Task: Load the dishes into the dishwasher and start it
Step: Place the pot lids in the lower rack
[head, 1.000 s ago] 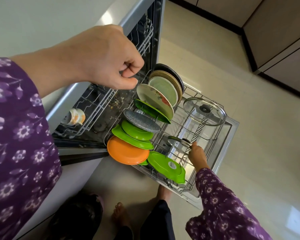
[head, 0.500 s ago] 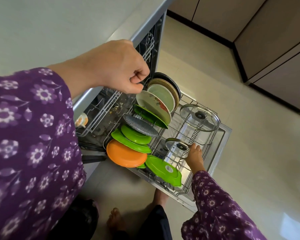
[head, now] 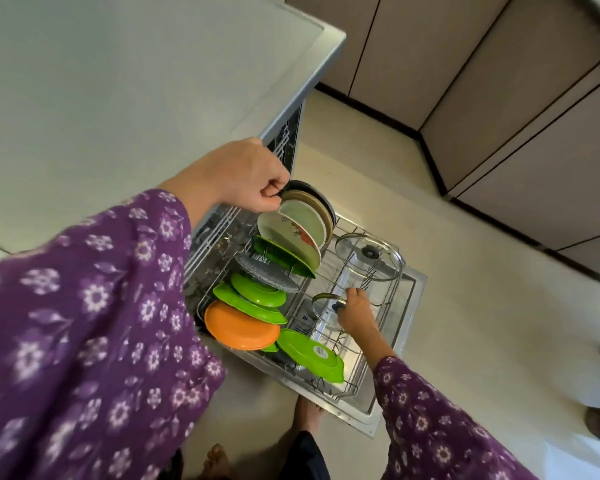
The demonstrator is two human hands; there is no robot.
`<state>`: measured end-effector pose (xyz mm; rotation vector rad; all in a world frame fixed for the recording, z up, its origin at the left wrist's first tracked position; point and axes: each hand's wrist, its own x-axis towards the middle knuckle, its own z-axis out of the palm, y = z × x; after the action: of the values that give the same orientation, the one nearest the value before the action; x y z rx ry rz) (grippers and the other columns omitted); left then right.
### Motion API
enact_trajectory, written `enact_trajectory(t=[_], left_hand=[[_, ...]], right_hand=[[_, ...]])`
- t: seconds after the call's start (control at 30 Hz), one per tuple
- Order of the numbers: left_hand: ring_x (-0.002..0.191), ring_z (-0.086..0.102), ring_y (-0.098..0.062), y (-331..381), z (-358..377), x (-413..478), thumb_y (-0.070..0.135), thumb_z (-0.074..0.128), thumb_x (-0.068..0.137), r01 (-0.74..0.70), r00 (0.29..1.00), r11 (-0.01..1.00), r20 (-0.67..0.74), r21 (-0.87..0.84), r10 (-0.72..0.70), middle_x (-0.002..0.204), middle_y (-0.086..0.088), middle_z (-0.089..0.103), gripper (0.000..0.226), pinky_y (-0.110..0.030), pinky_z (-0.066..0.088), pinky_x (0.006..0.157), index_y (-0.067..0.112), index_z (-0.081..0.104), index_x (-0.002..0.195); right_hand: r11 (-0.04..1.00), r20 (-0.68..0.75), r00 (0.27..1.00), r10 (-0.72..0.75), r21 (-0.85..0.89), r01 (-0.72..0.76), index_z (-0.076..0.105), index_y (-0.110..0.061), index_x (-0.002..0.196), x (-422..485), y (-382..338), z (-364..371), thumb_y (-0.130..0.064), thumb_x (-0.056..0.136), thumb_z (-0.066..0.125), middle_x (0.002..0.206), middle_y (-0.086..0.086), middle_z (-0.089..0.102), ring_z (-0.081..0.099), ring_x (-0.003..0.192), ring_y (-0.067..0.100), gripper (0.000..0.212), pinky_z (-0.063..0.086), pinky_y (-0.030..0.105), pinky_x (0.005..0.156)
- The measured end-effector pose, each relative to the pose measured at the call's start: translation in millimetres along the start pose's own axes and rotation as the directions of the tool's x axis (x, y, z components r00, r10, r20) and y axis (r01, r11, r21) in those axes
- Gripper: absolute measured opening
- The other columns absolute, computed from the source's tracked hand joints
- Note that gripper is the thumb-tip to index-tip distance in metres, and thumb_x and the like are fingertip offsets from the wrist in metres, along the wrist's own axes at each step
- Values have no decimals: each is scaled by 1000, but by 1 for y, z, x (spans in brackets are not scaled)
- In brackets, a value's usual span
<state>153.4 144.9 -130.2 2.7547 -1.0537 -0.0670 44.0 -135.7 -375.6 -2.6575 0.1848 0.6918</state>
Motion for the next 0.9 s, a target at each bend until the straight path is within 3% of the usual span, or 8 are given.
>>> enact_trajectory(t=[0.1,0.17,0.23,0.4,0.57,0.67,0.73,0.9], left_hand=[[43,47,-7,17,-11,-18,30,62,81,118,988,990,-95,-77,-125,45,12,43,30,-41,44,100,22,48,56],[47,52,-7,32,-19,-40,37,59,83,214,959,961,-151,-177,-241,49,10,50,29,-34,54,77,25,49,59],[52,54,-5,44,-29,-74,45,58,82,312,908,913,-200,-264,-368,54,9,55,30,-25,47,58,27,49,59],[51,47,-2,44,-51,-204,60,44,74,533,749,774,-235,-343,-620,55,7,52,42,-27,44,56,21,48,62],[49,44,-10,43,-59,-359,65,39,76,740,520,604,-317,-297,-793,49,9,41,47,-30,41,52,21,39,58],[46,46,-13,51,-56,-439,62,43,76,833,341,463,-376,-304,-862,46,7,40,50,-29,35,47,16,41,57],[46,47,-13,57,-54,-486,58,49,76,889,231,348,-366,-297,-901,46,6,43,45,-28,34,46,19,41,56],[71,67,-23,57,-51,-569,52,58,81,949,44,142,-329,-280,-943,62,5,63,37,-29,40,56,20,60,62]], right_hand=[[992,-86,990,-114,46,119,41,-3,135,-23,-30,-31,-11,91,54,140,16,38,39,128,30,46,35,37,106],[976,-149,966,-209,35,217,45,-6,132,-41,-56,-53,-16,92,55,135,14,44,46,122,29,42,39,36,101],[952,-229,929,-292,27,306,51,-11,128,-62,-89,-74,-22,91,55,129,10,52,54,114,27,38,45,36,93],[903,-410,813,-414,-74,423,62,-22,109,-122,-194,-122,-35,92,51,101,-1,68,66,83,20,24,54,33,66],[773,-503,678,-536,32,634,64,-27,94,-187,-316,-145,-36,90,57,81,-9,69,65,68,10,13,54,29,58],[657,-409,635,-656,105,747,62,-30,87,-222,-393,-135,-32,89,58,74,-13,66,60,63,3,5,47,18,57],[593,-315,603,-733,137,793,63,-27,87,-242,-444,-118,-30,87,58,77,-10,68,61,65,7,6,47,21,63],[515,7,537,-844,298,804,66,-18,94,-290,-556,-47,-31,82,65,74,-7,65,61,70,7,18,49,22,73]])
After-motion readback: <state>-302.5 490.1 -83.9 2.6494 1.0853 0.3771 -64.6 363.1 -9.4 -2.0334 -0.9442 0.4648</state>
